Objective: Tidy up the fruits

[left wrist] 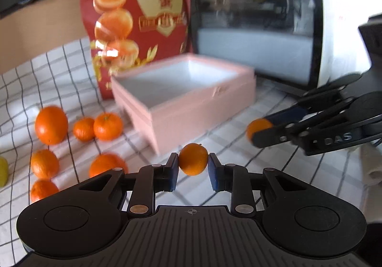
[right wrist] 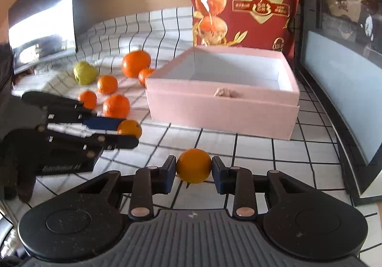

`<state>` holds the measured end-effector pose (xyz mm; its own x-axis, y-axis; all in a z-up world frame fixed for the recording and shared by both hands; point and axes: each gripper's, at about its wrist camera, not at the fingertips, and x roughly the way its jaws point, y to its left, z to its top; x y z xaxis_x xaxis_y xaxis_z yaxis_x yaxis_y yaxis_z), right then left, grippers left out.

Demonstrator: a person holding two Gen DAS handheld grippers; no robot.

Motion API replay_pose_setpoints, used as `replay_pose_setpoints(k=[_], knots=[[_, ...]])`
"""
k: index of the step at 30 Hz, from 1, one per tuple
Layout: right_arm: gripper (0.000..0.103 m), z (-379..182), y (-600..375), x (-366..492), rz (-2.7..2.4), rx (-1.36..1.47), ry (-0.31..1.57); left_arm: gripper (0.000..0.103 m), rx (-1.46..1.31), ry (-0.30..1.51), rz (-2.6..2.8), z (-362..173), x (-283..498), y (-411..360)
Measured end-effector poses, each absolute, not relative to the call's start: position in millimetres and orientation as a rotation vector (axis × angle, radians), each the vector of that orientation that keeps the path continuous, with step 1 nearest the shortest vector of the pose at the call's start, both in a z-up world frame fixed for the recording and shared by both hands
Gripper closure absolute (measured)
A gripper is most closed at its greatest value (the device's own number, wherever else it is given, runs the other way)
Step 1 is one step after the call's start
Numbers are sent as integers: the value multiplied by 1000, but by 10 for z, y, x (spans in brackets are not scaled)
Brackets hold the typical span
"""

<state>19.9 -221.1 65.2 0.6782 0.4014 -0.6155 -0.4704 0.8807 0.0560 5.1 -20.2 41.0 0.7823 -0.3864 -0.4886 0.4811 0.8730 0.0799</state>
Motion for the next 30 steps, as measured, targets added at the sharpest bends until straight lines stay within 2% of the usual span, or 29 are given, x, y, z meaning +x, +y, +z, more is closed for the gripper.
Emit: replay_pose_setpoints(k=[5, 8, 9, 10, 11, 15, 26, 30], knots=[[71, 1105, -2250, 303, 494, -75, 575, 72, 87, 368, -464, 977, 308, -205], [69, 1515, -2211, 541, 411, -66, 451, 71, -140, 453, -463, 1263, 913, -94], [64, 1630, -2221, 651, 384, -44, 417, 71, -200, 469, -453, 1305, 1090, -72], [41, 1739, -2230, 808, 358, -21, 409, 71, -216, 475, -433, 1320, 1228, -77], [28, 1800, -2225, 927, 340, -1, 419, 71, -198, 475, -408, 1311, 1320, -97], [29, 1767, -2232, 1127, 308, 24, 494, 71, -224, 443, -438, 1132, 1344, 3], [29, 869, -1681, 602, 512, -170, 670, 71, -434, 402, -260, 453, 635, 1114], [29, 848, -1339, 611, 595, -144, 689, 71, -455, 293, -157, 412, 462, 1452]])
